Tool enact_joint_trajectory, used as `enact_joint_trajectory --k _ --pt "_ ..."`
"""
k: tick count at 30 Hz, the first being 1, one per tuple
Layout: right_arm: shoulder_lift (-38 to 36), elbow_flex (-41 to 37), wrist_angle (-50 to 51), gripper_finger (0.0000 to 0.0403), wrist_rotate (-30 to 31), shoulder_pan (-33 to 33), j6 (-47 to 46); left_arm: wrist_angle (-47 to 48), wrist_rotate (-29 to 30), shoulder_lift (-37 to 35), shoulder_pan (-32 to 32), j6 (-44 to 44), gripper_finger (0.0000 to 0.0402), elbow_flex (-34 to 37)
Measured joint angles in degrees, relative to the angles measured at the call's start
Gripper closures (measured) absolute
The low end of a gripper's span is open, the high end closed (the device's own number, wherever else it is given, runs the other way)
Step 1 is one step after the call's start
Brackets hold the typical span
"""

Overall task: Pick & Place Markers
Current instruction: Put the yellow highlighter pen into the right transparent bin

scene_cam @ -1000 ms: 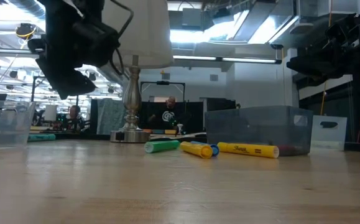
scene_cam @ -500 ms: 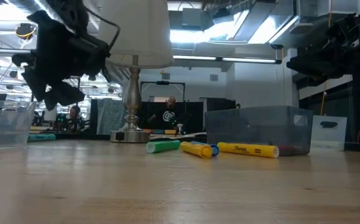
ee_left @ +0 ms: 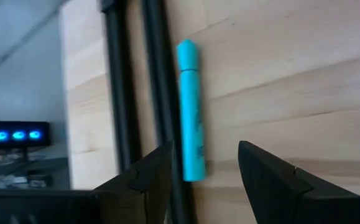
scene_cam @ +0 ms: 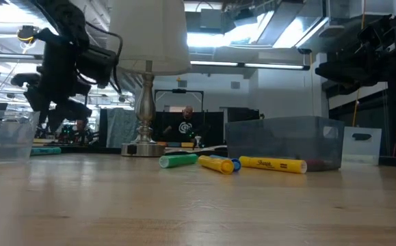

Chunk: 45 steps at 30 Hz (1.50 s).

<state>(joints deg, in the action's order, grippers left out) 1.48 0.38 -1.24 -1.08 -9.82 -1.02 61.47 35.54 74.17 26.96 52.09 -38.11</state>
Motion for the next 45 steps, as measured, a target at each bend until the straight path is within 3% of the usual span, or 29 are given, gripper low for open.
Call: enact_joint_trajectory --k 7,17,24,29,45 --pt "0.0 0.0 0.0 0.0312 0.0 0.0 0.0 -7.8 -4.0 0.0 6.6 -9.4 0.023 0.4" --pt "0.0 0.0 0.0 0.0312 0.0 0.0 0.0 -8.0 -8.0 0.3 14.0 -13.7 0.0232 0.4" --pt "0.0 0.0 0.0 0.0312 0.0 0.0 0.0 -7.7 -14.1 2.5 18.9 -17.8 0.0232 0.4" --pt "0.0 0.0 0.0 0.0312 0.0 0.0 0.0 -7.6 -14.7 4.0 21.7 -18.4 0.0237 0.4" --pt "0.0 0.0 0.0 0.0312 0.0 0.0 0.0 -6.3 -14.5 6.0 19.7 -17.4 0.0238 0.4"
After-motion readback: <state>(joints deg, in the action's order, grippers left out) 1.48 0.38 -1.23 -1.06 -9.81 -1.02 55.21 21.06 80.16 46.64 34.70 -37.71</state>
